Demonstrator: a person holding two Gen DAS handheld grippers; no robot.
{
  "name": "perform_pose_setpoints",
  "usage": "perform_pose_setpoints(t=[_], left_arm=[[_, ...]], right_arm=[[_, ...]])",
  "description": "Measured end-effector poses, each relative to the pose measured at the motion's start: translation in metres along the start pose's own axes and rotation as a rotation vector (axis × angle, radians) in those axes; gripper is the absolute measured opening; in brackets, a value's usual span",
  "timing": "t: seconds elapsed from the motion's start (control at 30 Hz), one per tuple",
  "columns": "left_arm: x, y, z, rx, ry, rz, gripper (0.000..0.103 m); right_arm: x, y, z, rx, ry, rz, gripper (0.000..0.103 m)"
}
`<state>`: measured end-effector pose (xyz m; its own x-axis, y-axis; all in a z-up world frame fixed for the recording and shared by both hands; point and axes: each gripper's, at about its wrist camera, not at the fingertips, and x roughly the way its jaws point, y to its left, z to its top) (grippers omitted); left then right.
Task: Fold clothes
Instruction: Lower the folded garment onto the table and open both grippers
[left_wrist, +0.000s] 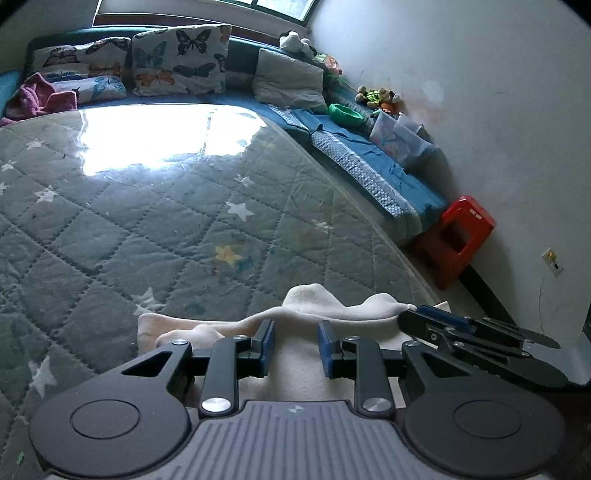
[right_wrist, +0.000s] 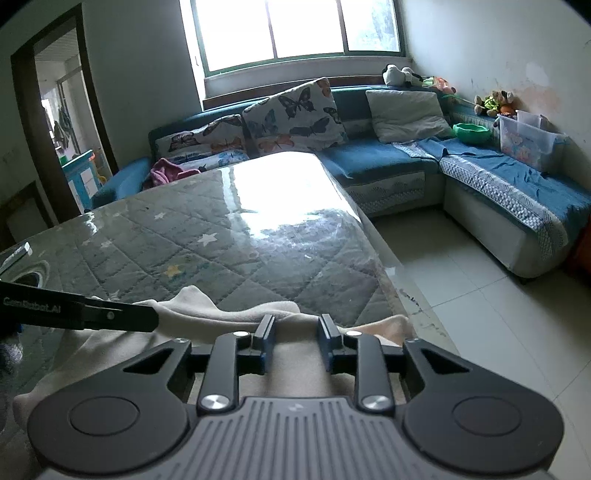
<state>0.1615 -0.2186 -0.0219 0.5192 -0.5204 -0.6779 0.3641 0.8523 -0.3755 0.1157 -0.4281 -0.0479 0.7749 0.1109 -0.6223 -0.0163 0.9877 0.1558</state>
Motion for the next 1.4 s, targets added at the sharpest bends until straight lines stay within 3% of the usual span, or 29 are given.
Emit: perform_pose_setpoints(t=[0.63,1.4], left_arm=[[-0.009,-0.013,-0.006,0.066,-0.014,0.022,0.03],[-0.055,-0.023,-0.052,0.144,-0.036,0.07,0.045]], right_arm=[[-0.013,0.028,-0.008,-0.109,-0.01,0.009,0.049],[-0.072,0.049,-0.052,-0.152,-0.022,-0.018,0.064]])
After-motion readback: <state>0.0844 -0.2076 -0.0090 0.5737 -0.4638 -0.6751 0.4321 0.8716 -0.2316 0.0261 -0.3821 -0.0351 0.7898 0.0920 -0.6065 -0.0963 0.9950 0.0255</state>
